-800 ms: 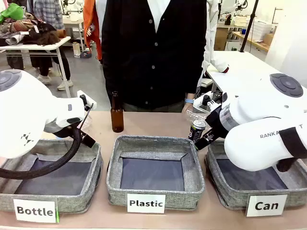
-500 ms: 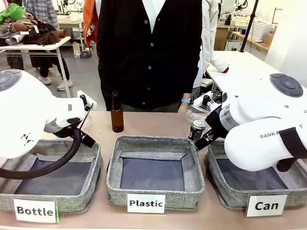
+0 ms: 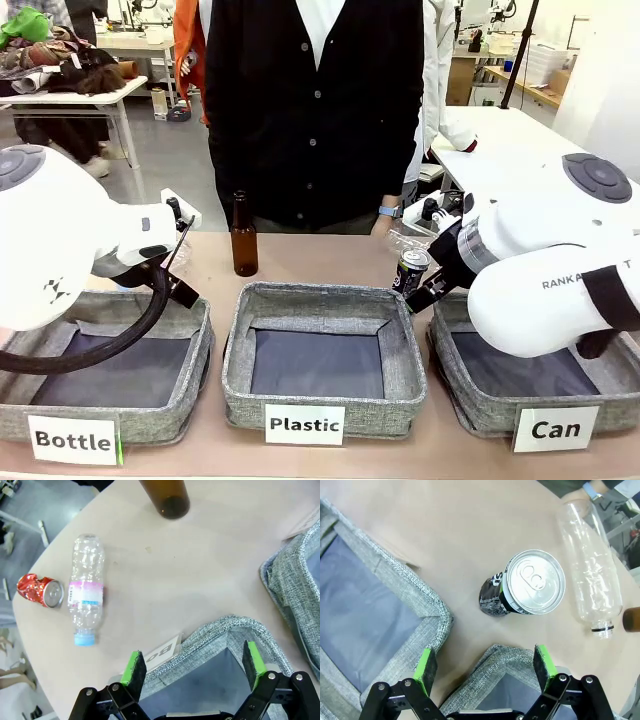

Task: Sort the can waste into the basket.
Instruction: Pick up the can waste from the table and place it in the right Fabric basket.

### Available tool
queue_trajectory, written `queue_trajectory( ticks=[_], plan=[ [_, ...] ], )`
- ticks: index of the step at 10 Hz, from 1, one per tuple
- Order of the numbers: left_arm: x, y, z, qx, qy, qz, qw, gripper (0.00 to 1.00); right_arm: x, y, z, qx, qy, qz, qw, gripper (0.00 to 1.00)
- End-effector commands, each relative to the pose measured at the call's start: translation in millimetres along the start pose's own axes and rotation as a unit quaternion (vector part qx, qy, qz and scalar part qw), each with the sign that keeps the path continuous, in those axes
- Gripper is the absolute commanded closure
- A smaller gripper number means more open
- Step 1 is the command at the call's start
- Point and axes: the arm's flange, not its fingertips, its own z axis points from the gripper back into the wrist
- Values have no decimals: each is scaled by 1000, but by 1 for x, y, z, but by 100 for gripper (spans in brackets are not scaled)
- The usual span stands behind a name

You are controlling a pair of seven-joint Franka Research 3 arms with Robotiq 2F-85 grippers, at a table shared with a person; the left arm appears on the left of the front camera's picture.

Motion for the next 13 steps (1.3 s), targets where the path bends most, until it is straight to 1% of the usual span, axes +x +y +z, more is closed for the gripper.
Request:
queue_trajectory(
  ticks=[1, 9, 10, 11, 12, 13],
  plan=[
    [0, 0, 0, 0, 0, 0, 1000, 0, 0, 0, 0, 0, 0, 0, 1000, 0],
    [0, 0, 0, 0, 0, 0, 1000, 0, 0, 0, 0, 0, 0, 0, 1000, 0],
    [4, -3, 26, -27, -3, -16, 1000, 0, 3, -6, 26, 18, 5, 3, 1000, 0],
    [5, 4, 58, -46, -10, -16, 999, 0, 6, -14, 57, 36, -7, -13, 999, 0],
    [9, 9, 97, -106, -1, 6, 994, 0, 7, -21, 93, 53, -9, -52, 997, 0],
    [3, 11, 139, -121, 8, 45, 992, 0, 4, -28, 133, 78, 5, -123, 989, 0]
  ],
)
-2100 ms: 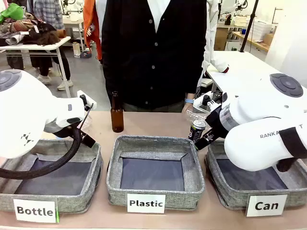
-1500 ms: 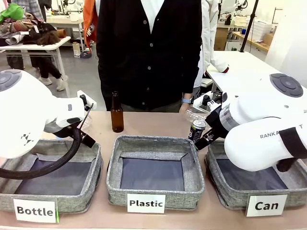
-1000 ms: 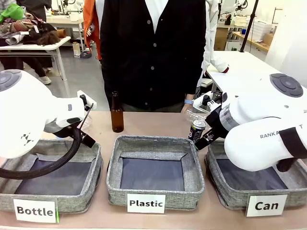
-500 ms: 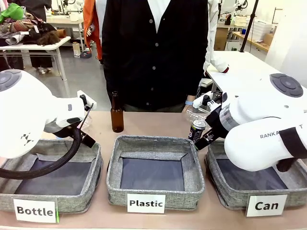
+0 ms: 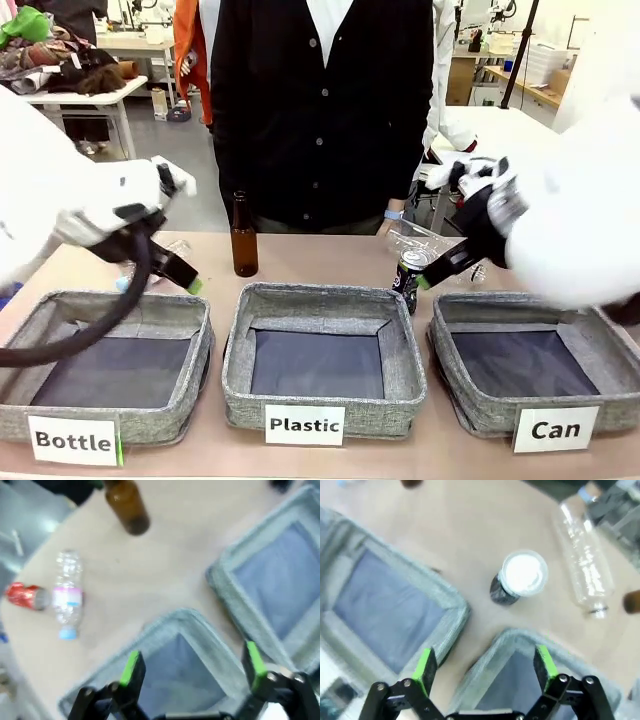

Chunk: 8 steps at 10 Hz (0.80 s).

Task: Sort the can waste into the basket.
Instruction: Pick up the can waste from the table and place it in the right Fabric basket.

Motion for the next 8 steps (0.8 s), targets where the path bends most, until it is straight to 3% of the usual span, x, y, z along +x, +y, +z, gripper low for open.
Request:
queue_trajectory(
  ticks=[1, 2, 4, 6, 8],
  plan=[
    [-21, 15, 80, -45, 10, 50, 998, 0, -13, -19, 85, 58, 13, -85, 995, 0],
    [-36, 31, 109, -106, 5, 49, 993, 0, -29, -28, 116, 100, 12, -108, 989, 0],
    [-72, 101, 147, -165, -27, 121, 978, 0, -78, -73, 163, 179, -51, -185, 965, 0],
    [-122, 167, 156, -223, -62, 179, 956, 0, -132, -134, 171, 266, -114, -278, 916, 0],
    [-174, 206, 154, -262, -117, 266, 920, 0, -179, -189, 155, 328, -154, -356, 861, 0]
  ],
)
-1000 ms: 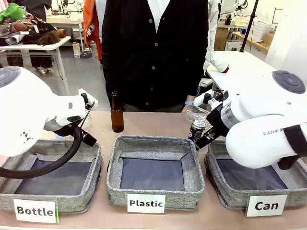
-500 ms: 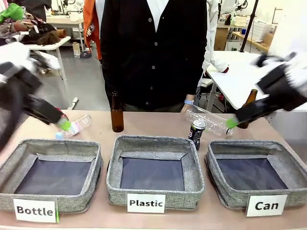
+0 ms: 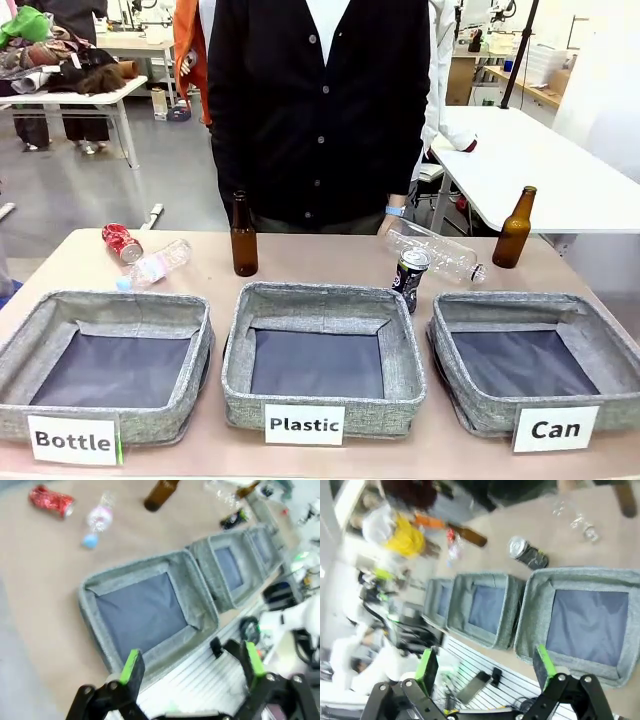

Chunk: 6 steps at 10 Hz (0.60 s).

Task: Sort the can waste into the basket.
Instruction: Pick up the can waste from the table and place it in the right Fabric basket.

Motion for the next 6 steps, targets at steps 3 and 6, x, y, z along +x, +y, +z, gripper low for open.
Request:
queue_trajectory(
  ticks=[3, 6],
  plan=[
    [-9, 62, 8, -34, -117, 163, 979, 0, -1, -93, -6, 83, -79, -116, 987, 0],
    [-19, 49, 12, -46, -62, 95, 992, 0, -7, -75, 14, 53, -47, -90, 993, 0]
  ],
)
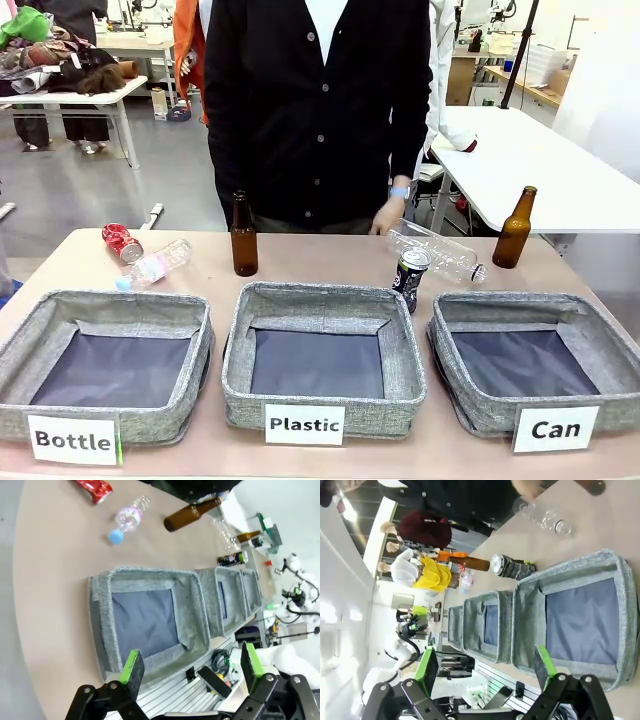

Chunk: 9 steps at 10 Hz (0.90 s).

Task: Sort the can waste into the basket.
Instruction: Pick up the can waste from the table and place it in the right Fabric basket.

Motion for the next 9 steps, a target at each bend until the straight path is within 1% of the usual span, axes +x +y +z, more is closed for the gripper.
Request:
queue_trajectory(
  ticks=[1, 2, 3, 4, 5, 6, 7, 9],
  plan=[
    [0, -5, 4, -6, 2, -23, 1000, 0, -2, 10, 6, 1, -2, 21, 1000, 0],
    [0, -5, 4, -6, 2, -23, 1000, 0, -2, 10, 6, 1, -2, 21, 1000, 0],
    [0, -5, -1, 2, 7, -8, 1000, 0, -2, 10, 6, 1, -2, 21, 1000, 0],
    [-1, -25, -7, 24, 23, -24, 999, 0, -2, 10, 6, 1, -2, 21, 1000, 0],
    [14, -53, -16, 70, 45, -19, 996, 0, -2, 10, 6, 1, -2, 21, 1000, 0],
    [37, -81, -30, 111, 80, -20, 990, 0, -2, 10, 6, 1, -2, 21, 1000, 0],
    [62, -105, -49, 179, 99, -6, 979, 0, -2, 10, 6, 1, -2, 21, 1000, 0],
    [108, -130, -113, 275, 161, 8, 948, 0, -2, 10, 6, 1, -2, 21, 1000, 0]
  ],
)
